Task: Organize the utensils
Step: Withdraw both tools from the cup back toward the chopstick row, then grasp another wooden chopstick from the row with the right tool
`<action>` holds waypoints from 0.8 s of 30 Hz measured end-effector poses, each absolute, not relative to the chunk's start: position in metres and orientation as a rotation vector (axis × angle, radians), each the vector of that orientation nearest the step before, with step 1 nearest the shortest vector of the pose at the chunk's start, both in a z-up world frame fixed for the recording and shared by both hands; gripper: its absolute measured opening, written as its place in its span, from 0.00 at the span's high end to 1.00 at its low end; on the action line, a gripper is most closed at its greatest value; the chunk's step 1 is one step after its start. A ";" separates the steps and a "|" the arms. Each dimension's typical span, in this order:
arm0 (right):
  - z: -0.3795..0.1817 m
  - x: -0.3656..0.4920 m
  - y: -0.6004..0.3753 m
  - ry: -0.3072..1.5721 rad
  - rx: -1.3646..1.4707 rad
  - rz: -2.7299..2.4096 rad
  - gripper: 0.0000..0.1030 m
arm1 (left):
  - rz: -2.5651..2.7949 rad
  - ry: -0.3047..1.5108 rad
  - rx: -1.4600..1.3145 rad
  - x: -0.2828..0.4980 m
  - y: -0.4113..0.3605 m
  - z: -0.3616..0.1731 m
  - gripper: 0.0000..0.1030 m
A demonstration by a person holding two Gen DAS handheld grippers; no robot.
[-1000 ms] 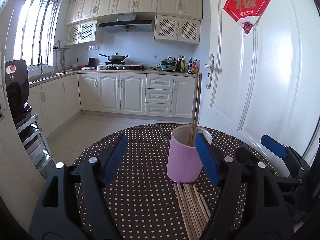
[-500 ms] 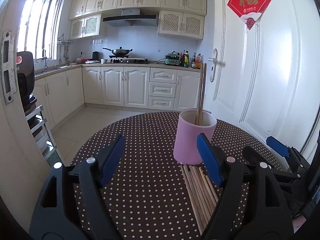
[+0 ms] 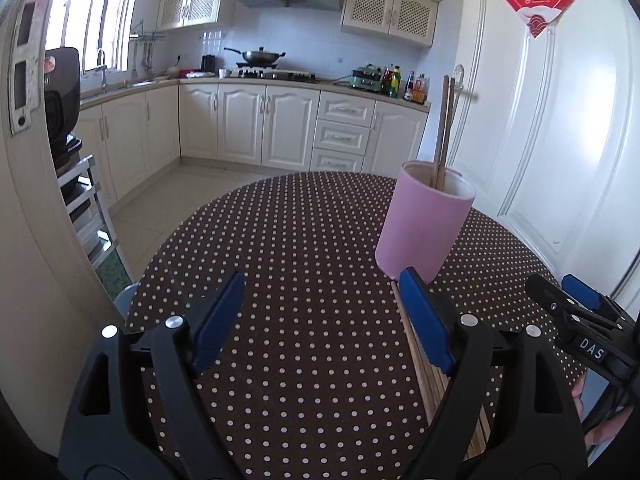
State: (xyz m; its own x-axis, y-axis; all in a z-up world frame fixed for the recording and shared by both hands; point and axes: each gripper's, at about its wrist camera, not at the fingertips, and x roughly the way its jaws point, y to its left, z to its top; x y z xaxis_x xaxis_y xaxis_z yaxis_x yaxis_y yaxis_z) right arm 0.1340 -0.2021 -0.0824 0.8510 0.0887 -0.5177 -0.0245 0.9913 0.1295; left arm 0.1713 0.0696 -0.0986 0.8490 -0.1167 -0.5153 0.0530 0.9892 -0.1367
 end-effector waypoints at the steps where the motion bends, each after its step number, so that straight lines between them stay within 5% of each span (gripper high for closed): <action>1: -0.085 0.137 -0.203 0.572 0.122 0.050 0.13 | -0.084 0.563 -0.122 0.172 0.071 -0.101 0.22; 24: -0.109 0.161 -0.173 0.830 0.066 0.113 0.22 | -0.089 0.706 -0.137 0.178 0.081 -0.127 0.21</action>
State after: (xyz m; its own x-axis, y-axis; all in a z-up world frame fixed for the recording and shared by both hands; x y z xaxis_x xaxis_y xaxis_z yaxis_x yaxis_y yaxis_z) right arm 0.1610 -0.1726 -0.1089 0.6692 0.1260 -0.7323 -0.0740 0.9919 0.1031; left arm 0.1776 0.0813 -0.1267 0.7575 -0.1274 -0.6402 0.0349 0.9873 -0.1551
